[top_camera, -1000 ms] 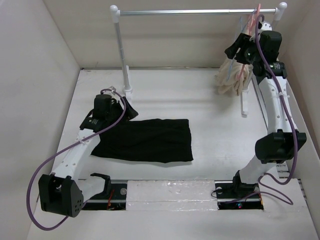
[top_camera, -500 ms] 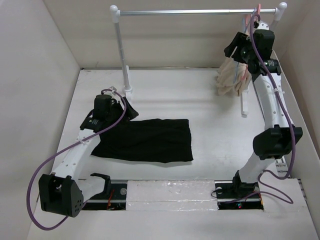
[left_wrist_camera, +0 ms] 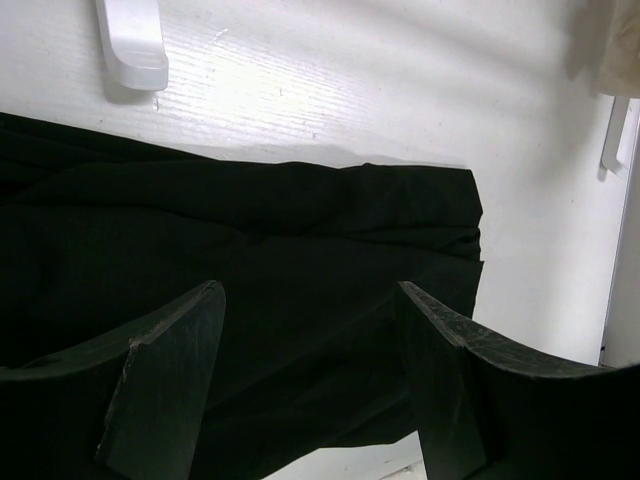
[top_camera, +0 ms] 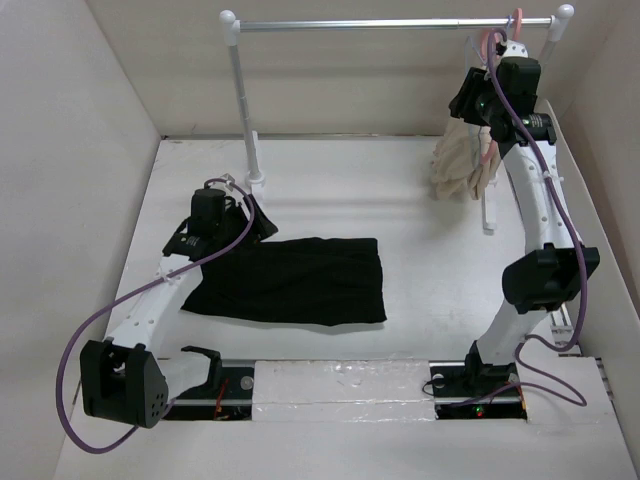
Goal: Place the trousers on the hanger
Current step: Pick up the hanger from the clothesline.
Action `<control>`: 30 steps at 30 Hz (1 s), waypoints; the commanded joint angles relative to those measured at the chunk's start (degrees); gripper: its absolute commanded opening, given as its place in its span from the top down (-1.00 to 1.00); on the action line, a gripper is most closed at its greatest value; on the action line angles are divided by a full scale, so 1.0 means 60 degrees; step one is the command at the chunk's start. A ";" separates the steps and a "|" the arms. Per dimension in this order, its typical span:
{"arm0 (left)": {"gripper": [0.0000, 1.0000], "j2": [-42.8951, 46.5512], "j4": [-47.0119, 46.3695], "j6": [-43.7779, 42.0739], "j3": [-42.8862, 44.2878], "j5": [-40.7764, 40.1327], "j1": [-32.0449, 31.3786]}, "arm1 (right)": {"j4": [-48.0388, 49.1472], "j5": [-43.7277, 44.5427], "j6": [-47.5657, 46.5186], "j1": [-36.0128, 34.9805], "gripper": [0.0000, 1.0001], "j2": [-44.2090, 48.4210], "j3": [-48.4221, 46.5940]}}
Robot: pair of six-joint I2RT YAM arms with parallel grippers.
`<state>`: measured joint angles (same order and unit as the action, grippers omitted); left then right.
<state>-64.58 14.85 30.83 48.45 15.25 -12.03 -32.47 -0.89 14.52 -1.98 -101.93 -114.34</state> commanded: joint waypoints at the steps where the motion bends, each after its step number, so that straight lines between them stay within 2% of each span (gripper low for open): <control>1: -0.29 -0.0048 -0.0292 -0.0158 0.0275 0.0139 -0.0001 | -0.0022 -0.0481 -0.0691 -0.0095 -0.04 0.0699 -0.1054; 4: -0.28 -0.0165 -0.0366 -0.0143 0.0275 0.0257 -0.0001 | -0.0272 -0.0541 -0.0896 0.0094 -0.08 0.0889 -0.1421; 13: -0.28 -0.0297 -0.0439 -0.0158 0.0246 0.0330 -0.0001 | -0.0520 -0.0700 -0.1088 0.0695 -0.12 0.0716 -0.1113; 26: -0.28 -0.0238 -0.0498 -0.0187 0.0041 0.0242 -0.0001 | -0.0521 -0.0176 -0.1088 0.0505 -0.13 0.0040 -0.1260; 29: -0.28 -0.0194 -0.0498 -0.0143 0.0041 0.0257 -0.0001 | -0.0390 -0.0189 -0.1088 0.0505 -0.04 -0.0062 -0.1055; 30: -0.28 -0.0194 -0.0498 -0.0129 0.0055 0.0257 -0.0001 | -0.0404 -0.0175 -0.1088 0.0505 0.08 -0.0120 -0.1040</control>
<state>-66.39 14.26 30.50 48.45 16.27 -12.03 -36.18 -3.16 8.58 1.41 -102.59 -120.01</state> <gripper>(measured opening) 0.643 0.480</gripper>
